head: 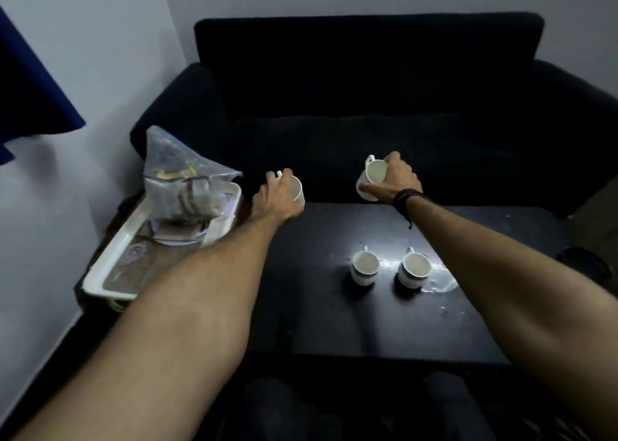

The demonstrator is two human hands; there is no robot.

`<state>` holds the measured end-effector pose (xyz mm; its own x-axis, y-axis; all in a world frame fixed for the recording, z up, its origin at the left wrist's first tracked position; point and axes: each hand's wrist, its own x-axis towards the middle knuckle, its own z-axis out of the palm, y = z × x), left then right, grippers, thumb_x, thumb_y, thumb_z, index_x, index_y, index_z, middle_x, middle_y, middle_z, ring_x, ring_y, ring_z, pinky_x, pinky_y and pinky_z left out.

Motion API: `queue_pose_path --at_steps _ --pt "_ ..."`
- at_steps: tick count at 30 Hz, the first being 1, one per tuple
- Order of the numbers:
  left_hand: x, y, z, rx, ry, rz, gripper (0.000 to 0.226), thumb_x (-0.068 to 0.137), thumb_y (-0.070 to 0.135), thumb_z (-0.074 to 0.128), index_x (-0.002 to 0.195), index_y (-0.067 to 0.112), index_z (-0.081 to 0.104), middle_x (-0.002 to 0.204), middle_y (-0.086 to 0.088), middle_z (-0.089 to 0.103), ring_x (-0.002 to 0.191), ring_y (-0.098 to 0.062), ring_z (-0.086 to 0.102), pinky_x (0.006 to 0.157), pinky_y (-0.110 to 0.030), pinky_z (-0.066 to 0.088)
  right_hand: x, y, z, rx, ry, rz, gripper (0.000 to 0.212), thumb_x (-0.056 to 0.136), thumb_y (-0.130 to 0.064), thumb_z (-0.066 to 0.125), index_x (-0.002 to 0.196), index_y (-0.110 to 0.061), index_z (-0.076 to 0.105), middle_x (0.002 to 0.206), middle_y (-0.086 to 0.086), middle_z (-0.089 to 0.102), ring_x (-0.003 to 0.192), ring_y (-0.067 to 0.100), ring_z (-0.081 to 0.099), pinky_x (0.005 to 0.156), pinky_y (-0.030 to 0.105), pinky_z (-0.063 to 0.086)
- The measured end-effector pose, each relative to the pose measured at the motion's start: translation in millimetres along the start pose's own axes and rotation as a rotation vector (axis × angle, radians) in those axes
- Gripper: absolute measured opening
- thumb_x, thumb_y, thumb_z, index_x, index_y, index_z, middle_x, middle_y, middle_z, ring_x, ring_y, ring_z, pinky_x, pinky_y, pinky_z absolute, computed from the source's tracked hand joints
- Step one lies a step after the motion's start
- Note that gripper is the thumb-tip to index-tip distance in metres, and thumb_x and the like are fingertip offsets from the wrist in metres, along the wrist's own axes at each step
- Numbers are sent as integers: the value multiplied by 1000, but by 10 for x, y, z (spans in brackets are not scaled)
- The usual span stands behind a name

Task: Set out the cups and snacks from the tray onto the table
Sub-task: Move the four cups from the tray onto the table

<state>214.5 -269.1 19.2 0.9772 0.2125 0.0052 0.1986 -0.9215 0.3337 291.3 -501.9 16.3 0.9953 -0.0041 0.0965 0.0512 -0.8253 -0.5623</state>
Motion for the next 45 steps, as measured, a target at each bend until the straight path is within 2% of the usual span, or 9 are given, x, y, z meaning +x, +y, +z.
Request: queue_pose_path --at_steps 5,13,20,26,38,45 --pt "194 416 438 19 -82 56 58 84 33 65 134 18 40 129 -16 44 114 -41 56 85 -45 47 88 672 -137 -68 15 121 77 64 -49 80 122 -13 44 121 13 58 108 36 60 82 39 48" --pt "344 739 1050 58 -198 87 47 85 39 57 128 23 43 128 -11 47 117 -37 56 95 -47 47 95 1155 222 -129 -79 188 80 59 -54 82 119 -16 45 118 10 61 106 34 62 85 42 52" --pt "449 812 1351 100 -259 122 53 85 37 62 133 24 43 129 -12 46 118 -35 54 94 -46 45 133 1333 611 -137 -147 252 81 58 -49 84 119 -14 45 120 12 60 111 34 59 84 40 50" --pt "510 822 1513 110 -308 151 67 83 35 69 142 30 38 135 -11 43 124 -34 50 98 -46 43 147 1473 750 -122 -151 289 77 59 -46 86 116 -14 45 117 11 60 106 33 61 72 34 43" --pt "568 894 1639 92 -339 195 81 79 35 74 150 32 34 135 -11 44 128 -31 48 101 -44 45 186 1538 855 -102 -122 307 79 58 -46 87 118 -15 44 116 10 59 105 33 60 72 33 42" --pt "583 918 1667 75 -337 206 79 78 33 74 148 28 36 132 -10 46 126 -31 49 100 -43 46 208 1533 898 -97 -105 321 81 60 -46 87 122 -15 44 118 11 57 107 32 60 74 35 44"
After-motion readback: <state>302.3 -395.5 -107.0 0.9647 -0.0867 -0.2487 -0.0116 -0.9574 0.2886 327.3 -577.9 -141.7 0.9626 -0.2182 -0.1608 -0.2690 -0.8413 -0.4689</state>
